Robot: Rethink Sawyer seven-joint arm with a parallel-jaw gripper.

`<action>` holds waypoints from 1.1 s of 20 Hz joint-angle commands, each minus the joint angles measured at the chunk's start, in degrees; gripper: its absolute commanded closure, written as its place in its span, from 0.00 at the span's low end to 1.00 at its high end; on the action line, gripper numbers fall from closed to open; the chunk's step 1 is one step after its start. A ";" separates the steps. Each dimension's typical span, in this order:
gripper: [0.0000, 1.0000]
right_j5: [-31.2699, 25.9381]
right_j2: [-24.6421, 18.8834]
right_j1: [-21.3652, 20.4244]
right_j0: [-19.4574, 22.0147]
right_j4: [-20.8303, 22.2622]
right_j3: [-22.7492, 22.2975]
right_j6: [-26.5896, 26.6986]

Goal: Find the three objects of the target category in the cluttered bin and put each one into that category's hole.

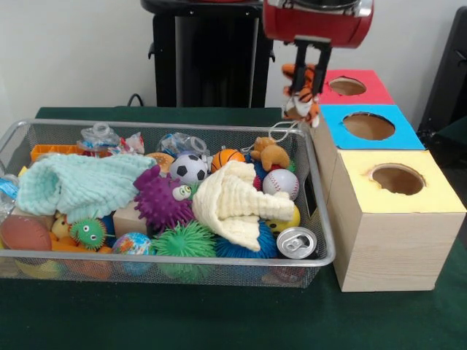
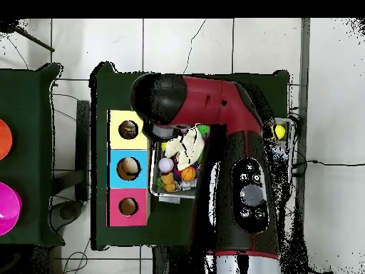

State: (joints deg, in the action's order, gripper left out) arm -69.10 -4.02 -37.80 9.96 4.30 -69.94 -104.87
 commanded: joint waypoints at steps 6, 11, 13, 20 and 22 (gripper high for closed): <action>1.00 -0.02 -0.62 -4.83 -4.57 -5.17 -15.73 -9.21; 1.00 2.67 0.39 -6.67 -5.71 -6.66 -19.80 -9.56; 1.00 4.98 0.67 -7.69 -5.96 -7.06 -22.33 -9.17; 1.00 15.53 1.15 -9.28 -5.84 -7.44 -30.45 -8.14; 1.00 17.75 1.26 -9.40 -5.54 -7.11 -31.97 -7.66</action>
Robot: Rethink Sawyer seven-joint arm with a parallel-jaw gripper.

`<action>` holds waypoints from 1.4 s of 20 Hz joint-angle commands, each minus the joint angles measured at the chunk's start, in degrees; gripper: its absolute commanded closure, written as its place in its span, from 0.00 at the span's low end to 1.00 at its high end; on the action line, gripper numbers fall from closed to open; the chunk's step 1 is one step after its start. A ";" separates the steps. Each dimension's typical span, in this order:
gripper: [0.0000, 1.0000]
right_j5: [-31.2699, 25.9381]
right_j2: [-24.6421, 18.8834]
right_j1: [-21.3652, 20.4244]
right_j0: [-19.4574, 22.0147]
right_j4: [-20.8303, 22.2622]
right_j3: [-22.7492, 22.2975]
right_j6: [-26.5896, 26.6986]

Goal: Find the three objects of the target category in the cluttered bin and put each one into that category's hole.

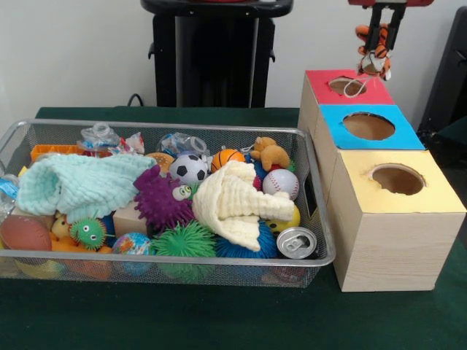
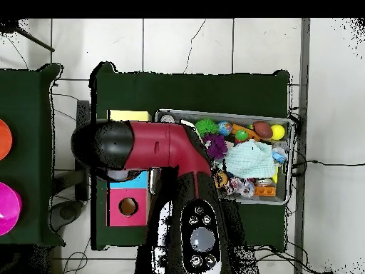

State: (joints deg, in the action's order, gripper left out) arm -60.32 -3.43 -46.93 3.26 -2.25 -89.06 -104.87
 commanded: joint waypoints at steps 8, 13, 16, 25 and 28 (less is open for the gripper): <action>1.00 12.49 0.93 -0.03 1.92 0.16 -14.69 -6.31; 1.00 12.37 0.79 -0.06 1.80 -0.20 -14.64 -6.58; 1.00 11.19 0.76 -0.76 1.47 -0.64 -14.51 -6.98; 1.00 10.59 0.53 0.04 1.68 -0.44 -13.26 -6.64; 1.00 10.64 0.41 0.71 2.10 -0.04 -12.61 -5.98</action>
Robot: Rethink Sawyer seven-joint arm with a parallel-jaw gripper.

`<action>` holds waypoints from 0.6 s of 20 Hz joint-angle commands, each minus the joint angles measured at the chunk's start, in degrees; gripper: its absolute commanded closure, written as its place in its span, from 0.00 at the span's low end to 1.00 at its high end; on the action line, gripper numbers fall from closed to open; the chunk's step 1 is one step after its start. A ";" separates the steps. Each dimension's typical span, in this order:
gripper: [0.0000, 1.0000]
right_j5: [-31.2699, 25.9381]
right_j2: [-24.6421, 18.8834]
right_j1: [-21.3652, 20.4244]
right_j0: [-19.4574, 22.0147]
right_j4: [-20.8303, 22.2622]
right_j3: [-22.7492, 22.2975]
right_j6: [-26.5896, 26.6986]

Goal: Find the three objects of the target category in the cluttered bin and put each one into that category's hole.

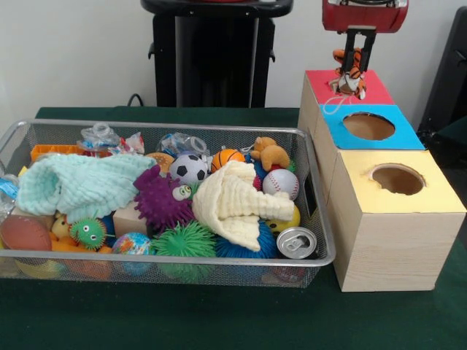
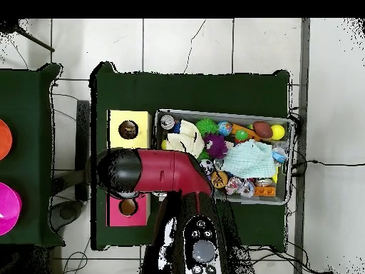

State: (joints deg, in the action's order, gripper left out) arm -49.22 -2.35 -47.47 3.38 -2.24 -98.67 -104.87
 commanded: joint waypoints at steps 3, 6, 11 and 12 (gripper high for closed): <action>1.00 -0.44 -1.00 1.87 2.50 0.10 -2.54 -5.22; 1.00 -0.82 -1.10 2.46 2.70 0.35 -1.63 -5.06; 1.00 -2.34 -2.62 7.14 5.78 3.03 4.25 0.40; 1.00 -3.33 -3.35 9.14 7.14 4.03 6.74 2.96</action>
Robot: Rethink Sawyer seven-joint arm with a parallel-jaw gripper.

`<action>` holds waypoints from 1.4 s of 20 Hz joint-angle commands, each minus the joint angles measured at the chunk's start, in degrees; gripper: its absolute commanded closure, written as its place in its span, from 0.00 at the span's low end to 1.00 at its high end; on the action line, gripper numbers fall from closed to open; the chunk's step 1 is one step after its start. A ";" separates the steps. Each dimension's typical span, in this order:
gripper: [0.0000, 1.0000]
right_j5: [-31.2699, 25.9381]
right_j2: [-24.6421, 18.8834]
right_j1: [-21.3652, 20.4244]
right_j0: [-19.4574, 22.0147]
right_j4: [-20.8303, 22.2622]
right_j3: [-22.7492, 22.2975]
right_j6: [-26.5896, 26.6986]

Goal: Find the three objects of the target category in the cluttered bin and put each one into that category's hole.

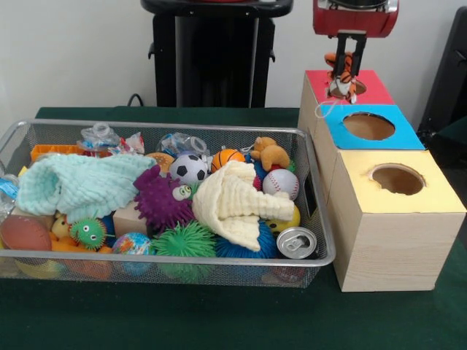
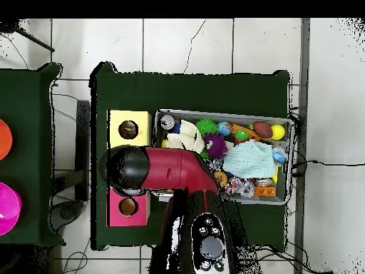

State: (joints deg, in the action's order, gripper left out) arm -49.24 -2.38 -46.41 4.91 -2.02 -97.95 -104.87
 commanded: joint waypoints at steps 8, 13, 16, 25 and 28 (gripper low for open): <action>1.00 -6.62 -5.97 17.09 10.40 11.71 19.04 12.57; 1.00 -2.62 -7.67 19.29 12.29 13.54 19.44 11.73; 1.00 -0.34 -8.30 19.65 13.07 14.39 18.54 10.22; 1.00 0.74 -8.50 18.43 11.82 15.68 17.71 5.40; 1.00 -0.60 -8.42 17.95 11.42 15.90 18.21 4.98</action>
State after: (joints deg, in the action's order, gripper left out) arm -50.54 -5.40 -29.22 16.66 11.41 -81.34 -104.87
